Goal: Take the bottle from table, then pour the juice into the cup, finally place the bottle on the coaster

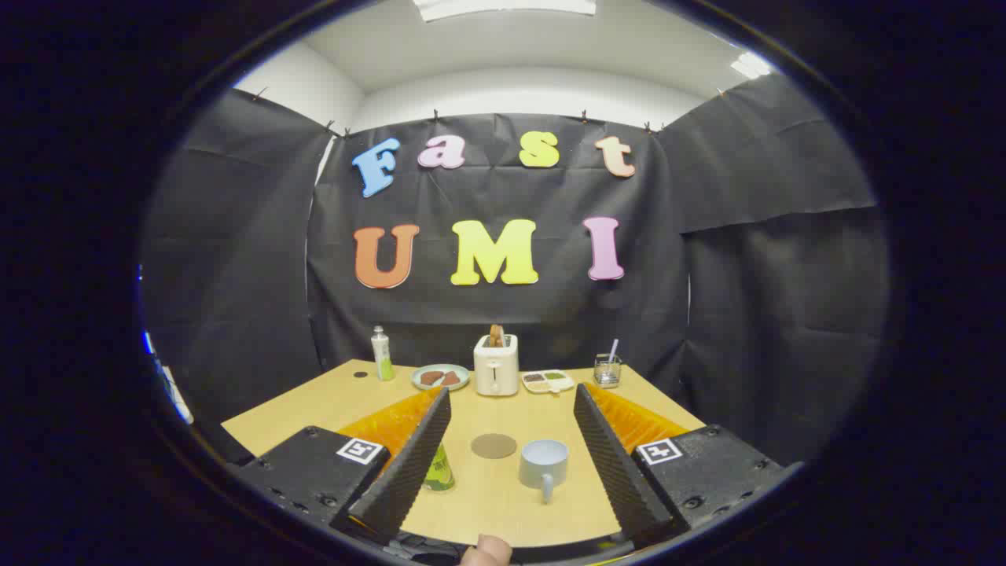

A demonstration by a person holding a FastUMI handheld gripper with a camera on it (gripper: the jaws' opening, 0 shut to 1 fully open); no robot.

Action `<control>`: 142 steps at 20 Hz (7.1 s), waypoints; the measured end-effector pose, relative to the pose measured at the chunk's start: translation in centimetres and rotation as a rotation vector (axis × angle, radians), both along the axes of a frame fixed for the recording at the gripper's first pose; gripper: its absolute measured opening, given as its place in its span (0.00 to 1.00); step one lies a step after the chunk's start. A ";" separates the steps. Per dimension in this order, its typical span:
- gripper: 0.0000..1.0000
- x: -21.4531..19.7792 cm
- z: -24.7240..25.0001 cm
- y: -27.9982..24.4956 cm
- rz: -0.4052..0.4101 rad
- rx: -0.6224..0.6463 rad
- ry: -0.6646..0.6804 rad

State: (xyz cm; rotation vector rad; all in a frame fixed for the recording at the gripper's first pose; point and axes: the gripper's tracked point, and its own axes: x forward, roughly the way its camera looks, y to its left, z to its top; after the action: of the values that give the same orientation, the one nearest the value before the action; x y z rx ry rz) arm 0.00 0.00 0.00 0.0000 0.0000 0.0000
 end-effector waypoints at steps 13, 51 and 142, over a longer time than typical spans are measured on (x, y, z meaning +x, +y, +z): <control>1.00 -0.2 -0.7 1.7 0.033 -0.026 0.010; 1.00 15.8 -16.9 13.1 0.019 -0.113 0.070; 0.78 18.5 -2.5 5.7 0.438 2.067 0.077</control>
State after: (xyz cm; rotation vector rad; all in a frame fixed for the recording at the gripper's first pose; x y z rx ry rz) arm 18.50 5.67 -2.50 2.0668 0.0774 0.4382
